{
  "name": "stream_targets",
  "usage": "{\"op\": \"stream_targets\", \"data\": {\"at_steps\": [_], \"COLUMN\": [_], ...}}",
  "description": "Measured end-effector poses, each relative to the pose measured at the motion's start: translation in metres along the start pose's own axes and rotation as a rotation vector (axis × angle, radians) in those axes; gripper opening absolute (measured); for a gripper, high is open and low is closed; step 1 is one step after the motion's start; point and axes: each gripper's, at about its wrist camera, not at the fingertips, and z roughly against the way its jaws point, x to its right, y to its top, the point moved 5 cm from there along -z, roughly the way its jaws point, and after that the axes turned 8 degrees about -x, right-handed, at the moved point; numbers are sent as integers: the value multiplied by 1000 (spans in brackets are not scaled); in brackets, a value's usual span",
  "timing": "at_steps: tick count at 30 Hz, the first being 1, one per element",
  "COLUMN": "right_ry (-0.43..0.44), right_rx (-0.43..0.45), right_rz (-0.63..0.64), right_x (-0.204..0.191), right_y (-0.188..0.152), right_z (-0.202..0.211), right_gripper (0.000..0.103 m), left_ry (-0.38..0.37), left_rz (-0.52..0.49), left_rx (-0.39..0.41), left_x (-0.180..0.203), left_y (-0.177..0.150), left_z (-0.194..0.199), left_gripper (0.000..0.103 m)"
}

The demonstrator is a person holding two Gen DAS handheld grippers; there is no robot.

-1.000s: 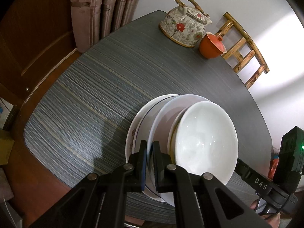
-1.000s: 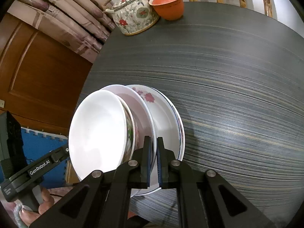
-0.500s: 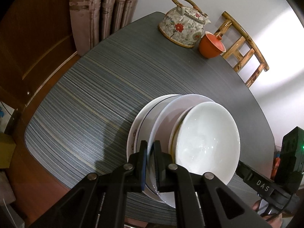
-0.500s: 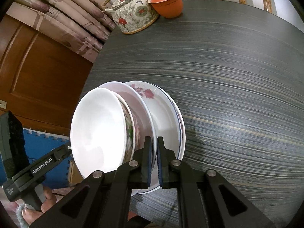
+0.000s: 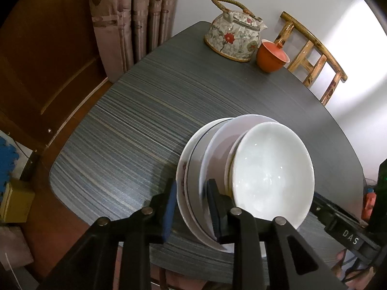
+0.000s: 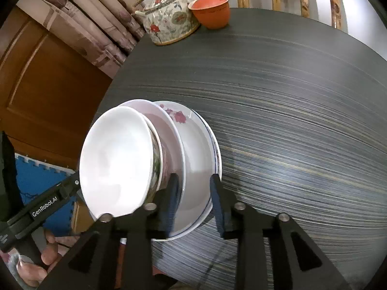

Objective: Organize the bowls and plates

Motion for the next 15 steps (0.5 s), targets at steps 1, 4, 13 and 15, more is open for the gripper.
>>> {"op": "stream_targets", "data": {"at_steps": [1,4,13,15], "right_ry": [-13,-18,-15,-27], "right_rx": [7,26,87,102], "right_rz": [3,0,16,39], "right_x": [0,3,1,-3], "right_y": [-1,-4,-19,-24], "right_z": [2,10,32,36], "right_gripper": [41,46,67,70], "left_ry": [7,26,93,108], "left_rz": [-2,-12,-67,-86], "left_rx": [5,31,119,134], "left_x": [0,-1,7,12], "left_y": [-1,-5,-29,-37], "left_z": [2,12,43,47], "left_gripper": [32,38,43,43]}}
